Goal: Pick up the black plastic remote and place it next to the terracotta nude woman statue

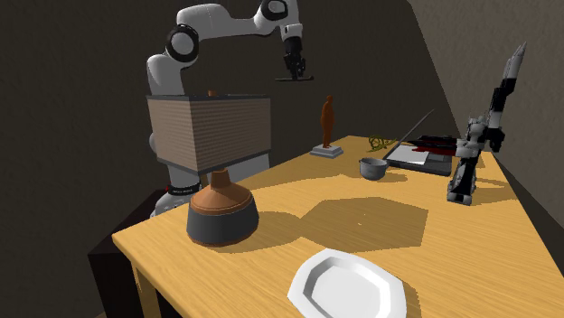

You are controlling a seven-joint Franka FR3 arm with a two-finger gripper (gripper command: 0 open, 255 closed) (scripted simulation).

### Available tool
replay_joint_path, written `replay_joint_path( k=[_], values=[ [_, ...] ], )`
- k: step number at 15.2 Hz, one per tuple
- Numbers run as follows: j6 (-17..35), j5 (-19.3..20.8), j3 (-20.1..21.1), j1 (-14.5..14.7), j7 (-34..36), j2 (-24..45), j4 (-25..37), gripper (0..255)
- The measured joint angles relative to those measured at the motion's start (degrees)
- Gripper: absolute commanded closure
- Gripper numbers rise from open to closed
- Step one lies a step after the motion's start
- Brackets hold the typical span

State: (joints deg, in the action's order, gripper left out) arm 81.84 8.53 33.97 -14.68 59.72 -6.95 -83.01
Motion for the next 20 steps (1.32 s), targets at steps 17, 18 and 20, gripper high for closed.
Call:
replay_joint_path(
  k=[17, 18, 20],
  values=[
    [8.3, 2.3, 4.3, 2.7, 8.4, 3.8, -6.6, 255],
    [9.3, 2.2, 4.3, 2.7, 8.6, 3.8, -7.7, 255],
    [11.0, 1.7, 4.0, 2.5, 8.5, 3.0, -9.9, 255]
  ],
)
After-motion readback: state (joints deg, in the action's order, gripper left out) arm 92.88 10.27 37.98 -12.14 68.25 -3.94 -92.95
